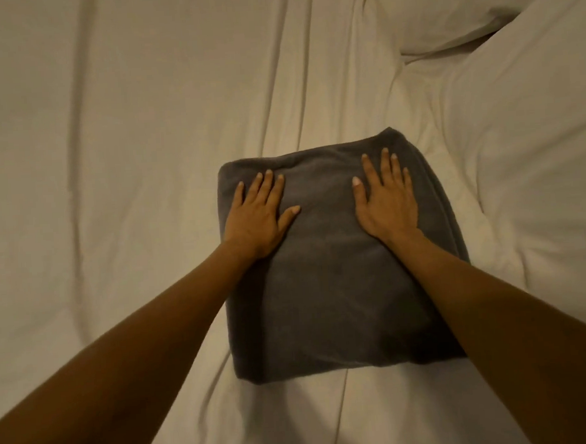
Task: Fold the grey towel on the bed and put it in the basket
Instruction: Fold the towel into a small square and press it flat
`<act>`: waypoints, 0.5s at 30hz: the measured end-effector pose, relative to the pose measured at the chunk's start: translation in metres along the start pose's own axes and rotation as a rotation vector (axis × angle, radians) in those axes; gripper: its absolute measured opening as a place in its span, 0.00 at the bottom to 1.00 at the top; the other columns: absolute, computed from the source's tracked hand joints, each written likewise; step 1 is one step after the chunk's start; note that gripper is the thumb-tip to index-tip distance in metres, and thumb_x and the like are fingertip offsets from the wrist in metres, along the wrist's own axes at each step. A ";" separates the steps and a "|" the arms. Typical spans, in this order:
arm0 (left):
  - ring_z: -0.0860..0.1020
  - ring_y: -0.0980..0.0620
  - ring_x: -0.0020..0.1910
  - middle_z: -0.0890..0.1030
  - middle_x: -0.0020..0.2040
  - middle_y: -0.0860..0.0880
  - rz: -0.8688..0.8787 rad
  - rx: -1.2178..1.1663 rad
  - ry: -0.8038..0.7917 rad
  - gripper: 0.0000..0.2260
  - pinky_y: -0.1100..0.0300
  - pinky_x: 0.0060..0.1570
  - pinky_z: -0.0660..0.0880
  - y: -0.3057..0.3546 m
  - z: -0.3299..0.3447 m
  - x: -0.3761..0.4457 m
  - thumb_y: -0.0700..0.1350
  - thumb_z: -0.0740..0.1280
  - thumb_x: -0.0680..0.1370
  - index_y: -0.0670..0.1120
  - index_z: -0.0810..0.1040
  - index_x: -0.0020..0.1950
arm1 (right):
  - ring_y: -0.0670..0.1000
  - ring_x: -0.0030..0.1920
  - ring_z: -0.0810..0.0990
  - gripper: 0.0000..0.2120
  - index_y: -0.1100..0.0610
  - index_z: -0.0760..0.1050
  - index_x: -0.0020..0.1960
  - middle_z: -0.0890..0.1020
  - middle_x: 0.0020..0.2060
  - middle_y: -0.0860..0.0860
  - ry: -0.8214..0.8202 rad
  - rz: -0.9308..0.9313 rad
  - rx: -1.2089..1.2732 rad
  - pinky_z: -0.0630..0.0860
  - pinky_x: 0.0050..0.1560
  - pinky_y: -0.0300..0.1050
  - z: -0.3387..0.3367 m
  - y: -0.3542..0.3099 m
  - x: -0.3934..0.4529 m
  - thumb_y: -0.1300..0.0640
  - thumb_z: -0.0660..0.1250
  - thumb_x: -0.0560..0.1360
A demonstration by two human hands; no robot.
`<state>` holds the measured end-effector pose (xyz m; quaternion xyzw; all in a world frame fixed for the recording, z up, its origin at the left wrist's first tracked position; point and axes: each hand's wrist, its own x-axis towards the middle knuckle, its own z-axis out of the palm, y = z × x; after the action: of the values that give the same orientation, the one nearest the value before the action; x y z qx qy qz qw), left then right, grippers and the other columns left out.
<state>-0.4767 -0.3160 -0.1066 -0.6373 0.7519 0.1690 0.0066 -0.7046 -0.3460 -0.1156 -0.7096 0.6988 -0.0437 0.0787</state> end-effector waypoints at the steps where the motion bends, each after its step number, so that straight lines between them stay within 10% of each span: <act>1: 0.44 0.50 0.79 0.45 0.80 0.48 -0.016 -0.001 -0.014 0.31 0.48 0.75 0.38 -0.005 0.002 0.001 0.63 0.45 0.80 0.49 0.43 0.79 | 0.54 0.77 0.45 0.28 0.51 0.48 0.77 0.48 0.77 0.56 -0.014 -0.016 -0.002 0.41 0.76 0.53 0.002 0.005 0.000 0.42 0.43 0.80; 15: 0.42 0.49 0.78 0.43 0.79 0.46 0.057 -0.077 -0.068 0.31 0.51 0.75 0.37 0.026 -0.011 -0.079 0.59 0.49 0.81 0.46 0.44 0.78 | 0.55 0.77 0.46 0.30 0.50 0.44 0.77 0.48 0.77 0.56 -0.151 -0.019 -0.071 0.42 0.75 0.55 -0.021 0.019 -0.104 0.40 0.38 0.78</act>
<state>-0.4844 -0.2401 -0.0723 -0.6094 0.7619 0.2195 0.0027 -0.7289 -0.2435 -0.0934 -0.7197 0.6853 0.0339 0.1057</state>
